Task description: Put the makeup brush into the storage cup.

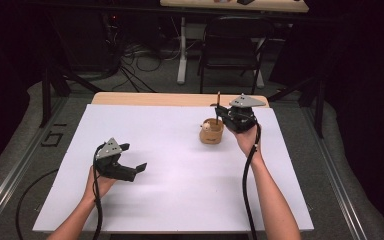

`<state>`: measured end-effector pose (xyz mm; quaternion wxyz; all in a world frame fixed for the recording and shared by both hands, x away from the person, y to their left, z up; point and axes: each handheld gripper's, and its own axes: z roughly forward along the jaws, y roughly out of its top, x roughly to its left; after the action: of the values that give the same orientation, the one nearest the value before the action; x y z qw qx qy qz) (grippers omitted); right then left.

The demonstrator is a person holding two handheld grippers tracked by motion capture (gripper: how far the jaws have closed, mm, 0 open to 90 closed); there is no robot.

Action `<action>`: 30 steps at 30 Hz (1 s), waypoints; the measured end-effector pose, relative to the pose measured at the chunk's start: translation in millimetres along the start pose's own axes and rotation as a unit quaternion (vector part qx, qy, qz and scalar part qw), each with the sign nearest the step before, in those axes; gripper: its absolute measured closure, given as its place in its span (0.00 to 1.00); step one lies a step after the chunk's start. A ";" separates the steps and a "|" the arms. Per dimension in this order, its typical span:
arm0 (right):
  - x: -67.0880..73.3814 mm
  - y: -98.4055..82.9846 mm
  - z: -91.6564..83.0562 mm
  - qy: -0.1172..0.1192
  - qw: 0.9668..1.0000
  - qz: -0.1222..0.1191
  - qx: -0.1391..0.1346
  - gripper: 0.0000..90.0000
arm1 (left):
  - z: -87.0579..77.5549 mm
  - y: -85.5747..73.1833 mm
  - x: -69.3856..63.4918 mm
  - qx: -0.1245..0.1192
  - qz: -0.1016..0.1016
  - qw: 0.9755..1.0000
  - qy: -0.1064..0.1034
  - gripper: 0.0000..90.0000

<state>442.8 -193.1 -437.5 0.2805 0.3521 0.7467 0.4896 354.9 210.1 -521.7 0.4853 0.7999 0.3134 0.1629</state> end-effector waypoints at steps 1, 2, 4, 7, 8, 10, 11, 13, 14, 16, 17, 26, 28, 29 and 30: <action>0.0 0.0 0.0 0.000 1.000 0.000 0.000 0.93 | 0.3 0.0 0.0 0.001 0.000 1.000 -0.001 0.00; -0.6 -1.2 1.3 0.001 1.000 -0.001 0.003 0.93 | 0.6 0.0 0.0 0.001 0.000 1.000 -0.002 0.00; -1.1 -3.7 4.0 0.000 1.000 0.001 0.007 0.93 | 1.1 0.0 0.2 0.002 0.000 1.000 -0.003 0.00; -1.3 -6.7 7.3 0.000 1.000 0.003 0.014 0.93 | 1.4 -0.2 0.7 0.003 0.001 1.000 -0.002 0.00; -1.6 -7.4 7.8 0.001 1.000 0.003 0.017 0.93 | 1.3 -0.2 0.8 0.003 0.001 1.000 -0.002 0.00; -1.7 -8.9 9.5 0.000 1.000 0.005 0.019 0.93 | 0.8 -0.2 1.2 0.002 0.003 1.000 -0.001 0.00; -2.0 -9.4 10.0 0.000 1.000 0.004 0.020 0.93 | 0.5 -0.2 1.4 0.002 0.002 1.000 -0.002 0.00; -2.5 -10.7 11.4 -0.002 1.000 0.004 0.022 0.93 | 0.4 -0.3 1.4 0.001 0.000 1.000 -0.002 0.00; -2.6 -11.3 11.8 -0.002 1.000 0.004 0.023 0.93 | 0.4 -0.3 1.4 0.001 0.000 1.000 -0.002 0.00; -3.0 -12.6 13.0 -0.004 1.000 0.003 0.027 0.93 | 0.4 -0.3 1.3 0.001 0.001 1.000 -0.002 0.00; -3.2 -13.3 13.6 -0.005 1.000 0.004 0.030 0.93 | 0.3 -0.1 1.3 0.002 0.001 1.000 -0.002 0.00; -4.2 -17.2 18.0 -0.009 0.999 0.002 0.041 0.93 | 0.0 -0.2 1.0 0.001 0.000 1.000 -0.001 0.00; -4.4 -18.1 19.0 -0.010 0.999 0.000 0.042 0.93 | -0.2 -0.2 1.2 0.002 0.001 1.000 -0.001 0.00; -4.3 -18.6 19.3 -0.011 0.999 -0.002 0.044 0.93 | 0.0 -0.3 1.1 0.001 0.000 1.000 -0.001 0.00; -3.8 -19.4 20.2 -0.012 0.999 -0.005 0.046 0.93 | -0.1 -0.2 1.1 0.002 0.001 1.000 -0.001 0.00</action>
<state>455.7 -190.7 -462.6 0.2753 0.3674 0.7667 0.4489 355.6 211.0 -521.8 0.4838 0.8011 0.3129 0.1622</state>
